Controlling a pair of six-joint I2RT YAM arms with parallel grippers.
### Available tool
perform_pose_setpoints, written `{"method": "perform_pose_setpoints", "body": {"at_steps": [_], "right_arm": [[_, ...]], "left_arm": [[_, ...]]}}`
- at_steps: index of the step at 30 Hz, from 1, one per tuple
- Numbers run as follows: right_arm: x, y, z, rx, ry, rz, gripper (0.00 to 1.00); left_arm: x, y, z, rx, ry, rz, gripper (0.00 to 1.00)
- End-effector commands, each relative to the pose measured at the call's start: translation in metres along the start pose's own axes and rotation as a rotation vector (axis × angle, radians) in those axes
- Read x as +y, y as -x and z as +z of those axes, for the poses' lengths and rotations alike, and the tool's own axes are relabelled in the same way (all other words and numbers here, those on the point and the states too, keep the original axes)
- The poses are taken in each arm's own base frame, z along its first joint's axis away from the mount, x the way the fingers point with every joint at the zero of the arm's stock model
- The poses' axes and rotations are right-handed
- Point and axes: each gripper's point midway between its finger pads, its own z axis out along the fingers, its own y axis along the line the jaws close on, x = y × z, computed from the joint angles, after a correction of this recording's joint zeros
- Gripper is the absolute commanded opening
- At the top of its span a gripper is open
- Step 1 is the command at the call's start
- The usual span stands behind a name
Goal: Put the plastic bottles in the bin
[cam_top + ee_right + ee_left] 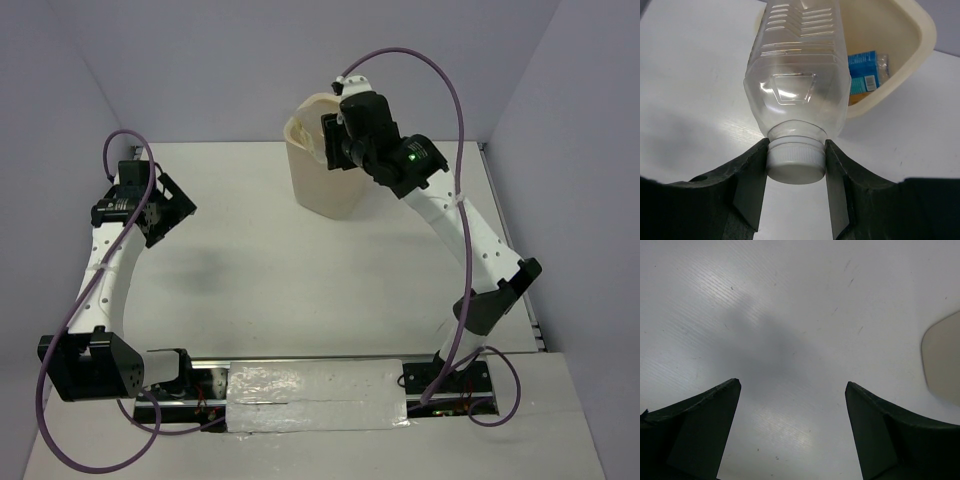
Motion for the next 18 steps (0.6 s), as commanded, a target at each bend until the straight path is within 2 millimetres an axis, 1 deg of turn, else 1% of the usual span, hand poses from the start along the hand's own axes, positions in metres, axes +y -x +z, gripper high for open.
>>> {"method": "perform_pose_setpoints", "body": {"at_steps": [1,4,7,8,9,10,11,12,13,14,16,17,18], "right_arm": [[-0.016,0.019,-0.018,-0.077,-0.018,0.048,0.26],[-0.023,0.013,-0.016,-0.062,-0.039,0.051,0.26],[-0.029,0.01,-0.013,-0.057,-0.054,0.058,0.27],[-0.03,0.01,-0.01,-0.057,-0.057,0.061,0.32],[-0.029,0.012,-0.007,-0.066,-0.05,0.072,0.39],[-0.029,0.011,0.0,-0.06,-0.052,0.078,0.5],[-0.031,0.012,0.005,-0.058,-0.056,0.084,0.73],[-0.031,0.011,0.01,-0.047,-0.061,0.094,0.83],[-0.03,0.016,0.017,-0.049,-0.07,0.101,0.9],[-0.03,0.016,0.018,-0.041,-0.078,0.104,0.96],[-0.029,0.02,0.02,-0.053,-0.078,0.129,0.99],[-0.029,0.026,0.017,-0.078,-0.074,0.141,1.0],[-0.029,0.022,0.018,-0.075,-0.076,0.147,1.0]], "left_arm": [[-0.007,0.01,-0.007,-0.028,-0.032,-0.01,0.99],[-0.008,0.009,-0.005,-0.021,-0.036,-0.012,1.0],[-0.007,0.007,-0.003,-0.015,-0.034,-0.014,0.99],[-0.008,0.007,-0.003,-0.015,-0.036,-0.013,0.99],[-0.007,0.007,-0.002,-0.015,-0.034,-0.014,0.99],[-0.007,0.005,-0.002,-0.011,-0.036,-0.011,0.99],[-0.008,0.006,-0.002,-0.013,-0.038,-0.011,0.99],[-0.007,0.006,-0.002,-0.013,-0.036,-0.014,0.99],[-0.007,0.005,-0.001,-0.012,-0.035,-0.013,0.99],[-0.006,0.004,-0.001,-0.009,-0.031,-0.009,0.99],[-0.005,0.004,-0.001,-0.01,-0.028,-0.009,0.99],[-0.004,0.004,-0.002,-0.013,-0.024,-0.006,0.99],[-0.004,0.004,-0.001,-0.013,-0.022,-0.006,0.99]]}}
